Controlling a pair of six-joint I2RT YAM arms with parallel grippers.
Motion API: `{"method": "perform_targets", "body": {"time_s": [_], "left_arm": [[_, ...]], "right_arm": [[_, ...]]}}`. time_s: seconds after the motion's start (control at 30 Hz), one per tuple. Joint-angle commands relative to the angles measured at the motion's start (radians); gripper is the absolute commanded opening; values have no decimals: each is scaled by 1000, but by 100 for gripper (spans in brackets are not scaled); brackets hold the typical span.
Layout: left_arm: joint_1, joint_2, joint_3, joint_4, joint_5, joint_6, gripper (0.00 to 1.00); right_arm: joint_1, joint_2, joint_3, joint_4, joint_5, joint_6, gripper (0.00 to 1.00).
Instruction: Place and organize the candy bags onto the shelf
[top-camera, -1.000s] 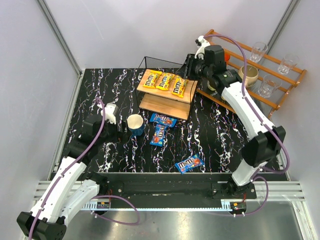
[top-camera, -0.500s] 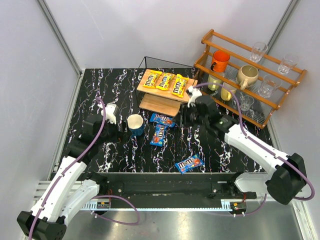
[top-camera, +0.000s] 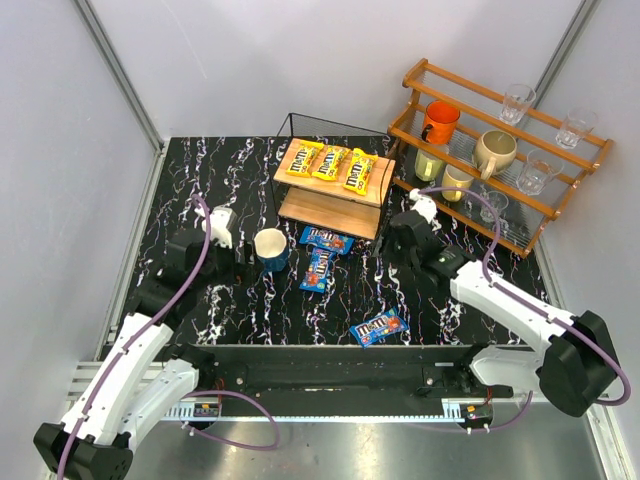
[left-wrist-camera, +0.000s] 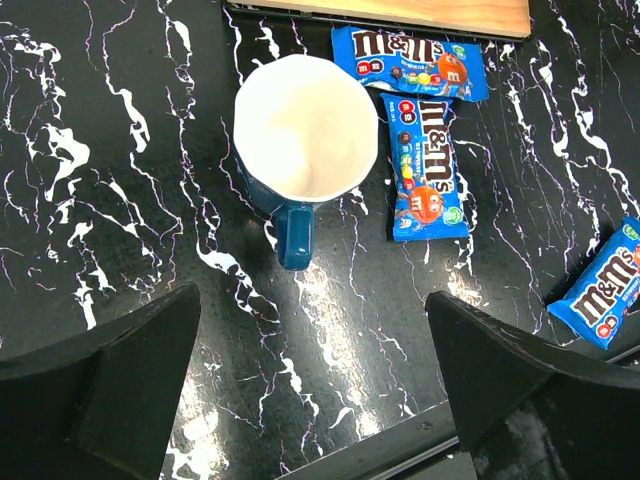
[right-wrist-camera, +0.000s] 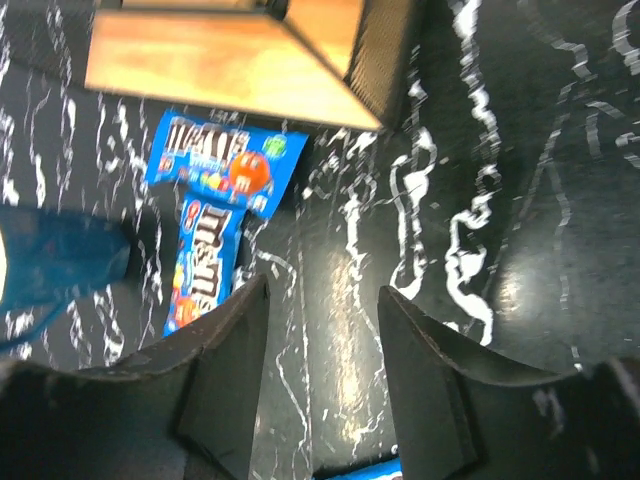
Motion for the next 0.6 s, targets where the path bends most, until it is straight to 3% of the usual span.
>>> {"method": "perform_targets", "body": {"time_s": [0.0,0.2,0.47,0.57], "left_arm": [[-4,-24,11,27,-12,-8,99],[-5,-21,11,28,-8,-9,99],[-5,-21,11,27,-8,-8,99],[-7,-34,9,27,-12,-9,99]], "right_arm": [[-19,-26,101,-113,275,113,58],[-241,-6,199,-167,246,95,53],[-401,294,481,-135,20,-22,1],[-416,431,560,-116,-19,-41,0]]}}
